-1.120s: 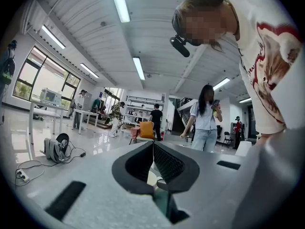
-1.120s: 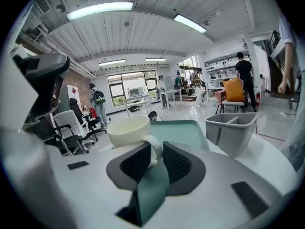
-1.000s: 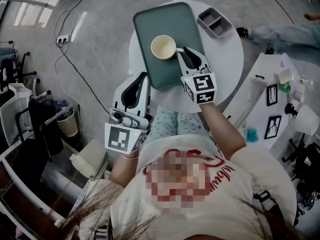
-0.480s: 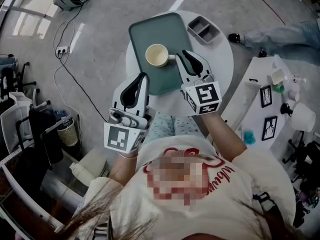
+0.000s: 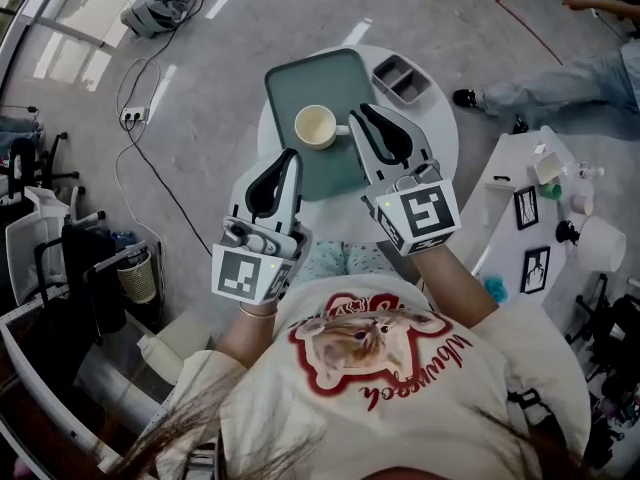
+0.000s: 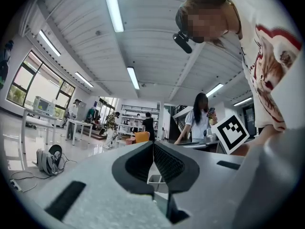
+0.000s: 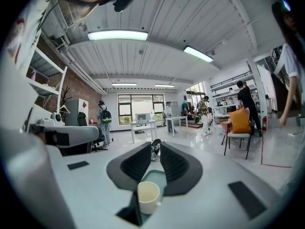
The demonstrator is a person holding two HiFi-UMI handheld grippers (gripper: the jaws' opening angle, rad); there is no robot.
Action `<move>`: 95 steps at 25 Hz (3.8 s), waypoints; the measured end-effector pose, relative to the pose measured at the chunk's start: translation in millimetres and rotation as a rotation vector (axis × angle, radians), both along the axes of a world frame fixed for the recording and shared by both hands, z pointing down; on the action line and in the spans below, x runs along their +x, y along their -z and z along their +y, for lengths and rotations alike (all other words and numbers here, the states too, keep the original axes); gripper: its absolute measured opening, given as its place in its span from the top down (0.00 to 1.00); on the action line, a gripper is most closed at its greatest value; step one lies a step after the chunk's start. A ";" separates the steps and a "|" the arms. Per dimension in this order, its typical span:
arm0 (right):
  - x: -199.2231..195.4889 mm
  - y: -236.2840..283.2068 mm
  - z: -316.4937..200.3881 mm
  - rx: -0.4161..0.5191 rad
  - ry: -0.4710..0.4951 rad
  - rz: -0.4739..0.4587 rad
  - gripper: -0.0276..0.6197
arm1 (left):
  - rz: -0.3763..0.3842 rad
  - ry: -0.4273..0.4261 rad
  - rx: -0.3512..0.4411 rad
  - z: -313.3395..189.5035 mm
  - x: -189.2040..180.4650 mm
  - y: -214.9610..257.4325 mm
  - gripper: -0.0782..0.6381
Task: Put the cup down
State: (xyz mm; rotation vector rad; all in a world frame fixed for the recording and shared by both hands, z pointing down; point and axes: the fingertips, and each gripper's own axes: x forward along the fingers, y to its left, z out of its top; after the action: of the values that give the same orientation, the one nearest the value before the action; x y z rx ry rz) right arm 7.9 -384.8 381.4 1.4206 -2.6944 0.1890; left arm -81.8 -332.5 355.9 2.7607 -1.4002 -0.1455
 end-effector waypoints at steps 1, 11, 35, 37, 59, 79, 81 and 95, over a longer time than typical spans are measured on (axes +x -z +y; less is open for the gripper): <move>-0.7 6.5 1.4 0.008 0.005 -0.002 0.87 | -0.001 0.002 0.003 0.7 -0.5 3.1 0.87; 1.0 62.6 14.7 0.072 0.080 -0.030 0.88 | -0.001 0.006 0.061 0.2 10.7 29.1 0.87; 11.6 86.9 47.3 0.163 0.178 -0.039 0.91 | -0.001 0.019 0.130 20.5 33.6 54.1 0.87; 13.3 88.5 56.1 0.164 0.174 -0.041 0.91 | -0.004 0.012 0.146 30.7 36.5 58.2 0.87; -22.5 98.7 302.1 0.186 0.144 -0.073 0.91 | 0.006 0.024 0.170 278.6 -9.7 64.9 0.87; 31.1 113.7 489.9 0.209 0.069 -0.088 0.90 | 0.018 -0.026 0.201 462.7 34.9 81.1 0.87; 44.0 117.2 506.2 0.214 0.075 -0.092 0.90 | 0.020 -0.016 0.204 479.2 48.1 83.5 0.87; 109.7 120.5 599.8 0.209 0.129 -0.102 0.90 | 0.029 0.046 0.188 578.5 121.6 92.2 0.87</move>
State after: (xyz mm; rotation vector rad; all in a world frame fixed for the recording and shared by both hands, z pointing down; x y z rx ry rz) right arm 117.7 215.0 260.9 1.3118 -2.9529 -0.0321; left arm 39.7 246.0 263.7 2.8606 -1.5168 -0.3339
